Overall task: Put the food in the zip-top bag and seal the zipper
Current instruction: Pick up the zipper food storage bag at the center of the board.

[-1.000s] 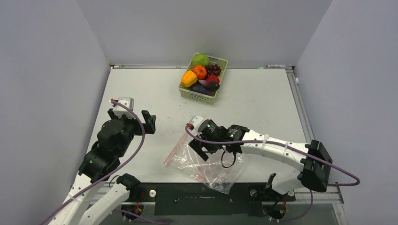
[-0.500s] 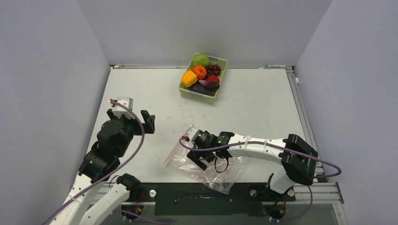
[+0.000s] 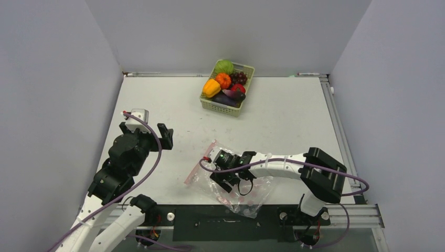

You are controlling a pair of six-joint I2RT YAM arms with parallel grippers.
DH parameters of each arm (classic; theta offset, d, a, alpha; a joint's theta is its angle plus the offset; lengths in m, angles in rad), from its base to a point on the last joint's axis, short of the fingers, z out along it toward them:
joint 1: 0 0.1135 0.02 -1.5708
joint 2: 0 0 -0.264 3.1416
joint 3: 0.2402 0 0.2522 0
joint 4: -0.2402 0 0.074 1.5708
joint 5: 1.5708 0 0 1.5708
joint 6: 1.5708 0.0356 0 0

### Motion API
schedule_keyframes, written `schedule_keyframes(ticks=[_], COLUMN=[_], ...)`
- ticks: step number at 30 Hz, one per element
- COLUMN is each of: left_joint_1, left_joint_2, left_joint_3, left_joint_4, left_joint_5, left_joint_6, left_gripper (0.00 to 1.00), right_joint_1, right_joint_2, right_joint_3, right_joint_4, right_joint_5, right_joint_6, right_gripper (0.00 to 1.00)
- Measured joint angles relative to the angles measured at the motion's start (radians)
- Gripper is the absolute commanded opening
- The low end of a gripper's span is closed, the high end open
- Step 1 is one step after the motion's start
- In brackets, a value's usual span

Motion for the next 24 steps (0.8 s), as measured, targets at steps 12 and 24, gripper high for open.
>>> schedule_keyframes(ticks=[12,24], left_joint_1=[0.000,0.000], left_joint_2=[0.000,0.000], left_joint_3=[0.000,-0.001], left_joint_4=[0.000,0.000], left_joint_5=[0.000,0.000], left_joint_6=[0.000,0.000], left_gripper=[0.96,0.96], right_joint_1=[0.000,0.000], right_joint_2=[-0.007,-0.024], right_joint_3=[-0.033,-0.037], right_joint_4=[0.069,0.056], right_joint_5=[-0.023,0.037], right_joint_6=[0.026,0.045], right_gripper=[0.28,0.05])
